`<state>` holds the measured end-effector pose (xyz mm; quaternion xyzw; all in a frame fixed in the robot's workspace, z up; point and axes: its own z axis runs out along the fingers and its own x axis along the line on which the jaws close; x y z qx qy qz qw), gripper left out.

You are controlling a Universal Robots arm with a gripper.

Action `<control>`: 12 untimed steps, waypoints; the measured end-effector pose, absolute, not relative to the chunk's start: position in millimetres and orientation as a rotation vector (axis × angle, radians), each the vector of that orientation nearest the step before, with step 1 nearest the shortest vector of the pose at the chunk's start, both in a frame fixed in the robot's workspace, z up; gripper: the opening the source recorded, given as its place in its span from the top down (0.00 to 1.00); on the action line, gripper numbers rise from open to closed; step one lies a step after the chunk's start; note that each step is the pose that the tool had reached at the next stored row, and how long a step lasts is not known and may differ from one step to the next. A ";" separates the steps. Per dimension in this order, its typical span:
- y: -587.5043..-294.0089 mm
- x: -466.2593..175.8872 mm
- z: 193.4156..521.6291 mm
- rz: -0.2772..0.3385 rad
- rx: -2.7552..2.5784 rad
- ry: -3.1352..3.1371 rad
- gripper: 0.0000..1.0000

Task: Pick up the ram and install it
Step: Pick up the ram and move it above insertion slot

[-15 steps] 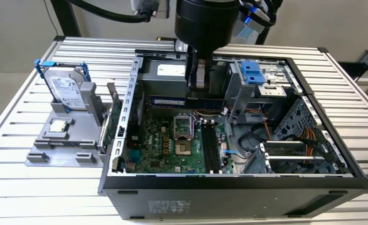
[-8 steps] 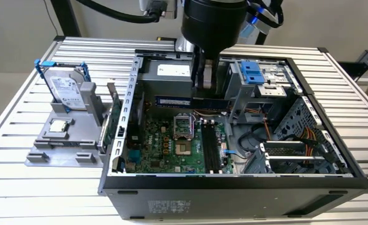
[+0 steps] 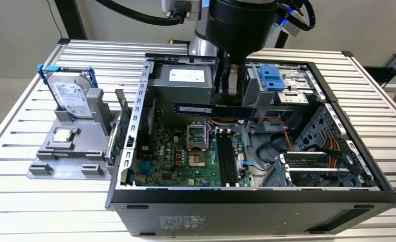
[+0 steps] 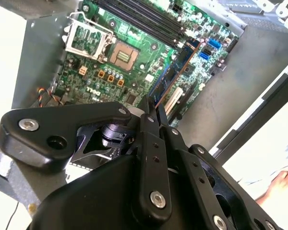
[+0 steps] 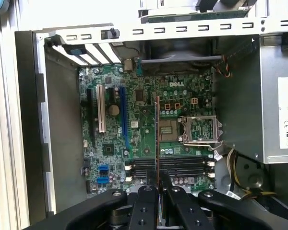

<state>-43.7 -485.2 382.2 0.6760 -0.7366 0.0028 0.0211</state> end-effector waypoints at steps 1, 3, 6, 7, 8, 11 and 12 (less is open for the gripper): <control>-485.1 -42.1 382.2 0.009 2.094 -2.285 1.00; -484.9 -39.1 382.2 0.008 2.091 -2.288 1.00; -484.7 -34.3 382.2 0.008 2.085 -2.293 1.00; -484.6 -32.7 382.2 0.008 2.083 -2.295 1.00; -484.5 -31.1 382.2 0.008 2.081 -2.297 1.00; -483.8 -25.7 382.2 0.008 2.073 -2.304 1.00; -483.6 -23.9 382.2 0.008 2.071 -2.306 1.00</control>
